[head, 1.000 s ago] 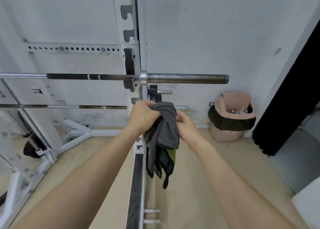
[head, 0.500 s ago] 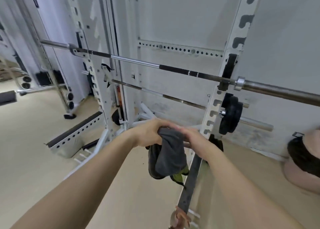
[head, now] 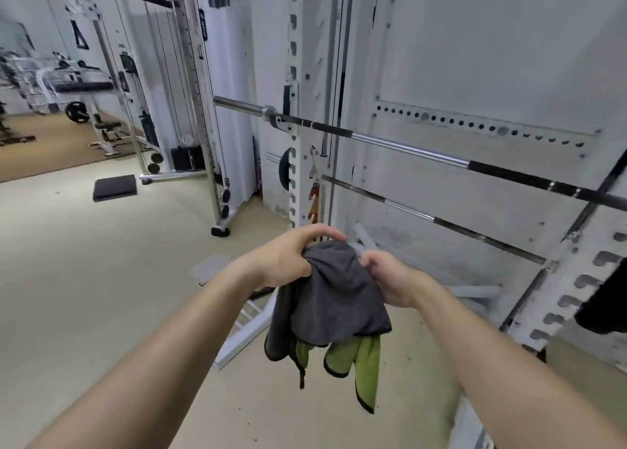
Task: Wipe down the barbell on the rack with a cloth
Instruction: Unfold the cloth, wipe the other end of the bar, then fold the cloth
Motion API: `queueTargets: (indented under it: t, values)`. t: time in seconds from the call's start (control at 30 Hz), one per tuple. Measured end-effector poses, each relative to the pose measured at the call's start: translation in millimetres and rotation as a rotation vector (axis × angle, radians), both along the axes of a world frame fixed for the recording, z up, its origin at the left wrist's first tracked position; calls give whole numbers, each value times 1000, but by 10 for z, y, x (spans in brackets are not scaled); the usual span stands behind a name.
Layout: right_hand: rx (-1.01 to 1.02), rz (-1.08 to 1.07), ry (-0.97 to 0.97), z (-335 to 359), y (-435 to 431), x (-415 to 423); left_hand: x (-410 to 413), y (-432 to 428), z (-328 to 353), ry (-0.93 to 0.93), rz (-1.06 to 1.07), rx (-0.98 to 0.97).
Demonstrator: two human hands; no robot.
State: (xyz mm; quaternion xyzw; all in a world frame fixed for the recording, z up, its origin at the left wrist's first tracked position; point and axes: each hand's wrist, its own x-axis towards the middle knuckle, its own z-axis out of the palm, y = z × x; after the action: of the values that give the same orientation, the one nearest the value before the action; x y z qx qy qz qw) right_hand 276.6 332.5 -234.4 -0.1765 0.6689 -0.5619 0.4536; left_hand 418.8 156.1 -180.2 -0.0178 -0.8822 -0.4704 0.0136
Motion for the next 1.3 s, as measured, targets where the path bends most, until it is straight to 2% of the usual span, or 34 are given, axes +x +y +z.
queueTargets:
  t: [0.13,0.23,0.37,0.47,0.6,0.7,0.77,0.83,0.93,1.03,1.2,1.3]
  values:
    - [-21,-111,-10,68,-963,-117,22,-774,-60,-1,107,43]
    - [42,-115,58,119,-1618,-218,-103,-1274,-158,0,226,-36]
    - [-79,-172,57,124,-2459,-506,-442,-2027,-299,79,356,40]
    - [-144,-168,45,123,-3104,-844,-774,-2670,-374,32,325,90]
    - [-167,-128,109,159,-4022,-1415,-1295,-3602,-413,-132,266,-55]
    - [-100,-131,135,229,-4722,-1859,-1674,-4235,-322,-244,173,-144]
    - [-2,-126,207,323,-5127,-2106,-1906,-4619,-259,-273,149,-129]
    - [66,-94,385,434,-5485,-2342,-2117,-5012,-232,-248,222,-69]
    - [84,15,681,575,-6001,-2687,-2438,-5668,-290,-204,331,-157]
    - [82,19,878,659,-6482,-2979,-2743,-6258,-339,-176,308,-136]
    - [13,-210,1083,700,-7225,-3310,-3212,-7206,-598,-133,268,-89]
    - [-38,-531,1116,716,-7605,-3485,-3411,-7805,-853,-220,218,-85]
